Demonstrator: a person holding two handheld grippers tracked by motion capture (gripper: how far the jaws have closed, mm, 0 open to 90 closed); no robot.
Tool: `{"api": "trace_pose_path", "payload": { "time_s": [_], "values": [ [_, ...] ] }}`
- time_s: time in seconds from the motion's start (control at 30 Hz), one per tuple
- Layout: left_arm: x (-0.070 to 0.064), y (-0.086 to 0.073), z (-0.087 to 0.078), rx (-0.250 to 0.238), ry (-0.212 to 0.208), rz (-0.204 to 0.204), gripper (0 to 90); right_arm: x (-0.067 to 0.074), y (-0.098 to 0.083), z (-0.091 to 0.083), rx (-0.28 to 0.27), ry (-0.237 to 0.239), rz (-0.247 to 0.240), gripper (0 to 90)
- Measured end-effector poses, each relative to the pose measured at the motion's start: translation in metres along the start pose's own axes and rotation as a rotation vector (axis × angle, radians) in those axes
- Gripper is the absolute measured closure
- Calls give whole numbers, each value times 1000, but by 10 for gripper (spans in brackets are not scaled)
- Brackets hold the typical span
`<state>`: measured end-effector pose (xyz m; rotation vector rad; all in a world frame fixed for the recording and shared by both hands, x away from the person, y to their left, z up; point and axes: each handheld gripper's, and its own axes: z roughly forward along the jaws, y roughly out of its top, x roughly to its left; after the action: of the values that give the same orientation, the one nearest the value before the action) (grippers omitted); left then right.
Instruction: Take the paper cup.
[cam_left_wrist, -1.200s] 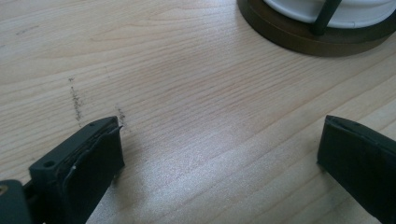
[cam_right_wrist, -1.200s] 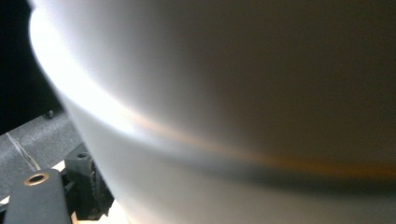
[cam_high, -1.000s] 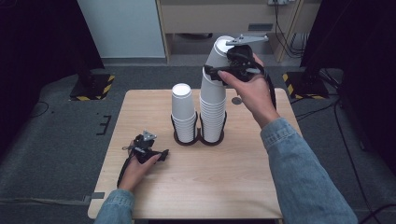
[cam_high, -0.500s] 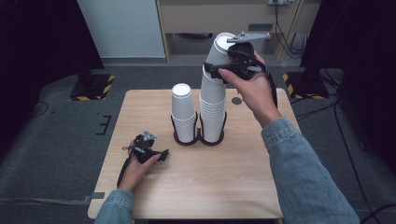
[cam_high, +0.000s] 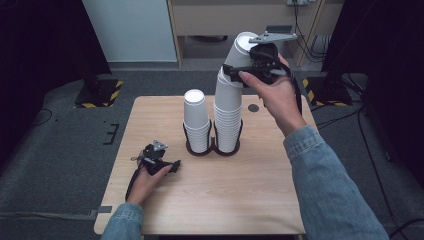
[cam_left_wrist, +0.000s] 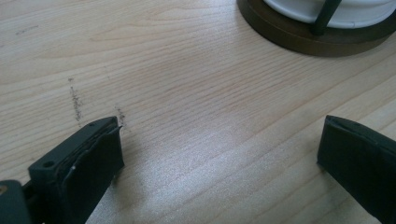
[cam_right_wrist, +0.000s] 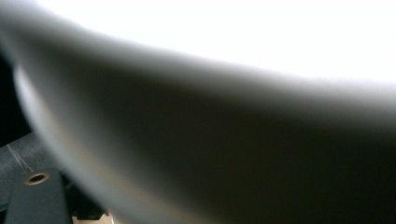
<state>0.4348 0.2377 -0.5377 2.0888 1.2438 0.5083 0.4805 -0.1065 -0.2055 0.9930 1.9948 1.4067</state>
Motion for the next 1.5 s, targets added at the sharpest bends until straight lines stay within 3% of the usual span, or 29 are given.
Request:
{"api": "trace_pose_path", "payload": {
  "time_s": [0.47, 0.73, 1.07, 1.5],
  "values": [
    [0, 0, 0, -3, 0, -2, 0, -14, -6, -32, -41, -37, -15, 132],
    [0, 0, 1, -3, 0, 0, 0, -30, -23, -48, -50, -50, 19, 132],
    [-1, 0, 0, 0, 1, -4, 0, -40, -50, -58, -35, -64, 34, 131],
    [-1, 0, 0, 2, 4, -1, 0, -42, -82, -58, -11, -52, 42, 131]
  ]
}}
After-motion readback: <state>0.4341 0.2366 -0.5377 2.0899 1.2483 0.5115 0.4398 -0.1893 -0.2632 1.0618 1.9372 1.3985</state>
